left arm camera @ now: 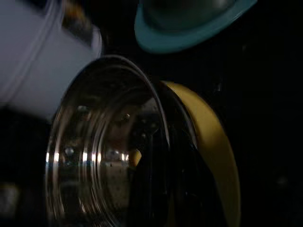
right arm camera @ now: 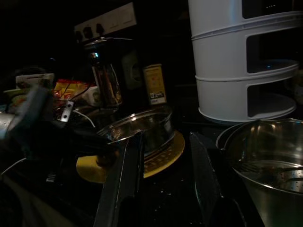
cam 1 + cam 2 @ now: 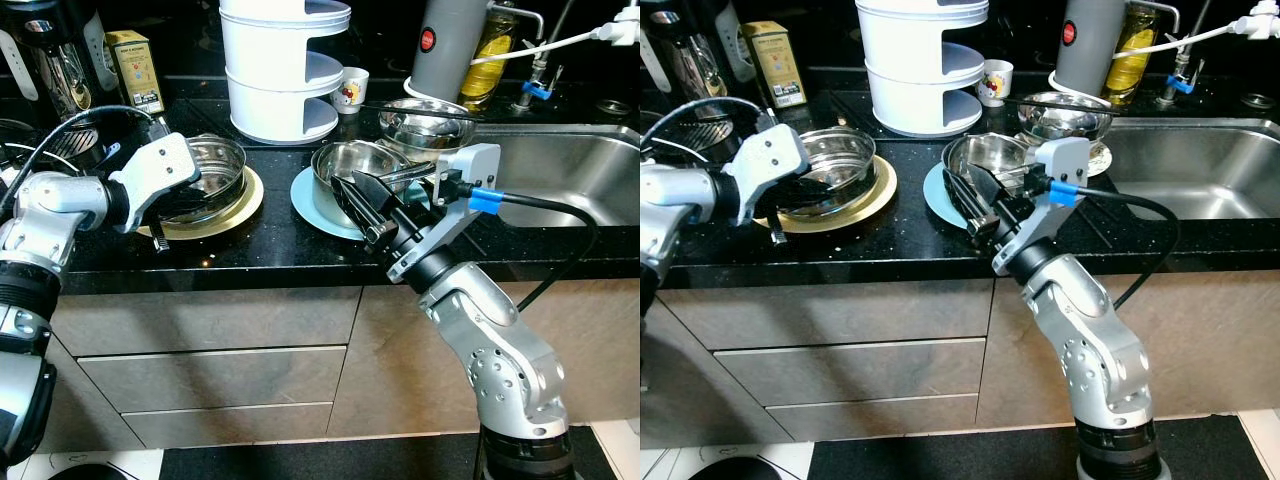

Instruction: Kitchen organization

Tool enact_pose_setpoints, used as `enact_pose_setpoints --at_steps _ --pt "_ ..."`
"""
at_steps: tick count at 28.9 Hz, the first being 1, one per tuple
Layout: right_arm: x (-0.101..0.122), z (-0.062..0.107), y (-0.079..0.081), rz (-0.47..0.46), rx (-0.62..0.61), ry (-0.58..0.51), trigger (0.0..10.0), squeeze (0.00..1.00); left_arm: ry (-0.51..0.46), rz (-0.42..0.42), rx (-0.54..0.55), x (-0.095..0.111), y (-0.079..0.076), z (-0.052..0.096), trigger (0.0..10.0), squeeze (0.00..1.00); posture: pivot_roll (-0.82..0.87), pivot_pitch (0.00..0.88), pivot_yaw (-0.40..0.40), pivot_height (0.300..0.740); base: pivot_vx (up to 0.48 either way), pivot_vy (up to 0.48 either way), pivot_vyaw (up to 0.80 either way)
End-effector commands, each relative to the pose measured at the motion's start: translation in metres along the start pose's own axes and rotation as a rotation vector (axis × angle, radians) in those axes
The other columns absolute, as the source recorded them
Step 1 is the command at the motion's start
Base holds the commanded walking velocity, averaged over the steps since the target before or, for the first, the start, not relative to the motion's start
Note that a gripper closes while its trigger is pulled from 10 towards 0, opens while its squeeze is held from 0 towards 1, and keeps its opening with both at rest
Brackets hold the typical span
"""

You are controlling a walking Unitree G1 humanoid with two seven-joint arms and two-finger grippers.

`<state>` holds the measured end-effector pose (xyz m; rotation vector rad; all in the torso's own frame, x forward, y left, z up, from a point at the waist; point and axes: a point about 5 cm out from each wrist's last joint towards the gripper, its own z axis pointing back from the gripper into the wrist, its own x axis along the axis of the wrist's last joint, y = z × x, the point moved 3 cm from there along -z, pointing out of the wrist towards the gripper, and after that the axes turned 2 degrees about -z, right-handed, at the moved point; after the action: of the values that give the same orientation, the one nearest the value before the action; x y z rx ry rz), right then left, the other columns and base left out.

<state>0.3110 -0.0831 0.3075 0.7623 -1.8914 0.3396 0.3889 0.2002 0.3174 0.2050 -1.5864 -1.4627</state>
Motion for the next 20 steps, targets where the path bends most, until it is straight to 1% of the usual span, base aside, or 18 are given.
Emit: enact_pose_setpoints --at_steps 1,3,4,5,7,8,9,10,11,12,13,14,15,16,17,18,19,20 --pt "0.005 0.001 0.0 -0.019 -0.004 -0.019 10.0 0.0 -0.084 -0.151 0.029 0.024 0.008 0.001 0.0 0.0 -0.02 0.137 -0.028 0.74 0.0 0.0 0.0" --pt "0.007 0.001 -0.001 -0.03 -0.01 -0.028 10.0 0.0 -0.149 -0.26 0.03 0.041 0.005 0.001 0.0 0.0 -0.02 0.135 -0.028 0.74 0.0 0.0 0.0" --pt "0.007 0.001 -0.001 -0.03 -0.01 -0.028 10.0 0.0 -0.149 -0.26 0.03 0.041 0.005 0.001 0.0 0.0 -0.02 0.135 -0.028 0.74 0.0 0.0 0.0" --pt "0.009 0.001 -0.001 -0.035 -0.012 -0.035 10.0 0.0 -0.201 -0.334 0.047 0.056 0.003 0.003 0.0 0.0 -0.02 0.134 -0.028 0.74 0.0 0.0 0.0" --pt "0.01 0.0 -0.001 -0.038 -0.012 -0.04 10.0 0.0 -0.233 -0.402 0.073 0.066 0.003 0.005 0.0 0.0 -0.02 0.131 -0.029 0.74 0.0 0.0 0.0" --pt "0.01 0.0 -0.001 -0.038 -0.012 -0.04 10.0 0.0 -0.233 -0.402 0.073 0.066 0.003 0.005 0.0 0.0 -0.02 0.131 -0.029 0.74 0.0 0.0 0.0" --pt "0.011 0.0 -0.001 -0.039 -0.012 -0.041 10.0 0.0 -0.242 -0.434 0.081 0.069 0.002 0.007 0.0 0.0 -0.02 0.131 -0.029 0.74 0.0 0.0 0.0" --pt "0.011 -0.001 -0.001 -0.041 -0.016 -0.044 10.0 0.0 -0.257 -0.464 0.077 0.072 -0.001 0.009 0.0 0.0 -0.02 0.128 -0.029 0.74 0.0 0.0 0.0" --pt "0.011 -0.001 -0.001 -0.041 -0.016 -0.044 10.0 0.0 -0.257 -0.464 0.077 0.072 -0.001 0.009 0.0 0.0 -0.02 0.128 -0.029 0.74 0.0 0.0 0.0" --pt "0.012 -0.001 -0.001 -0.05 -0.019 -0.047 10.0 0.0 -0.278 -0.501 0.065 0.076 -0.008 0.011 0.0 0.0 -0.02 0.127 -0.029 0.74 0.0 0.0 0.0" --pt "0.013 -0.002 -0.002 -0.065 -0.026 -0.049 10.0 0.02 -0.294 -0.532 0.041 0.078 -0.018 0.014 0.0 0.0 -0.02 0.126 -0.031 0.74 0.0 0.0 0.0" --pt "0.013 -0.002 -0.002 -0.065 -0.026 -0.049 10.0 0.02 -0.294 -0.532 0.041 0.078 -0.018 0.014 0.0 0.0 -0.02 0.126 -0.031 0.74 0.0 0.0 0.0" --pt "0.013 -0.003 -0.002 -0.078 -0.031 -0.051 10.0 0.64 -0.303 -0.547 0.014 0.079 -0.027 0.017 0.0 0.0 -0.01 0.125 -0.033 0.74 0.0 0.0 0.0" --pt "0.015 -0.004 -0.002 -0.099 -0.029 -0.058 10.0 1.0 -0.305 -0.56 -0.007 0.077 -0.035 0.019 0.0 0.0 -0.01 0.125 -0.036 0.74 0.0 0.0 0.0" --pt "0.015 -0.004 -0.002 -0.099 -0.029 -0.058 10.0 1.0 -0.305 -0.56 -0.007 0.077 -0.035 0.019 0.0 0.0 -0.01 0.125 -0.036 0.74 0.0 0.0 0.0" --pt "0.016 -0.006 -0.002 -0.114 -0.029 -0.062 10.0 1.0 -0.302 -0.572 -0.02 0.075 -0.042 0.02 0.0 0.0 -0.01 0.124 -0.04 0.74 0.0 0.0 0.0" --pt "0.016 -0.006 -0.002 -0.114 -0.029 -0.062 10.0 1.0 -0.302 -0.572 -0.02 0.075 -0.042 0.02 0.0 0.0 -0.01 0.124 -0.04 0.74 0.0 0.0 0.0" --pt "0.016 -0.008 -0.003 -0.121 -0.036 -0.053 10.0 1.0 -0.303 -0.576 -0.025 0.073 -0.046 0.021 0.0 0.0 -0.01 0.125 -0.041 0.74 0.0 0.0 0.0"
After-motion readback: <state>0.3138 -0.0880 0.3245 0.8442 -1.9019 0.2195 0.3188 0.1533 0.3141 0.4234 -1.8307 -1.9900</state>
